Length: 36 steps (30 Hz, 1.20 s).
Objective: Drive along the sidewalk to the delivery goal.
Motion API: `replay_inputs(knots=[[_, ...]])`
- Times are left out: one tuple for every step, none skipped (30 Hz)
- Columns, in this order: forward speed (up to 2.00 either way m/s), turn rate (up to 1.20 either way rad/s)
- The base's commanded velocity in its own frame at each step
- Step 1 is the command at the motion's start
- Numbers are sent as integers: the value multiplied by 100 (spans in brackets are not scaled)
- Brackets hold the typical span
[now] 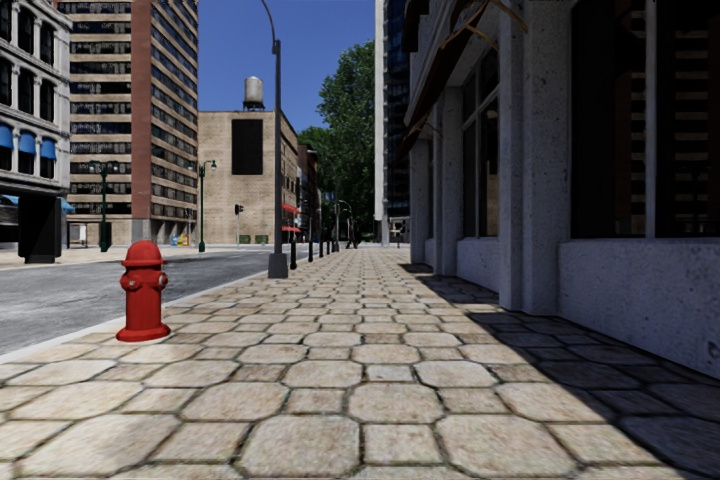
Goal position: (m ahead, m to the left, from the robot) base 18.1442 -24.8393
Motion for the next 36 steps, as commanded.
replay_inputs(knots=[[200, -31], [200, -10], [200, 0], [200, 0], [200, 0], [200, 0], [200, 0], [200, 0], [200, 0], [200, 0], [200, 0], [200, 0], [200, 0], [200, 0], [200, 0], [200, 0], [200, 0], [200, 0], [200, 0], [200, 0], [200, 0], [200, 0], [200, 0], [200, 0], [200, 0], [200, 0], [200, 0], [200, 0], [200, 0], [200, 0], [200, 0], [200, 0], [200, 0], [200, 0], [200, 0], [200, 0]])
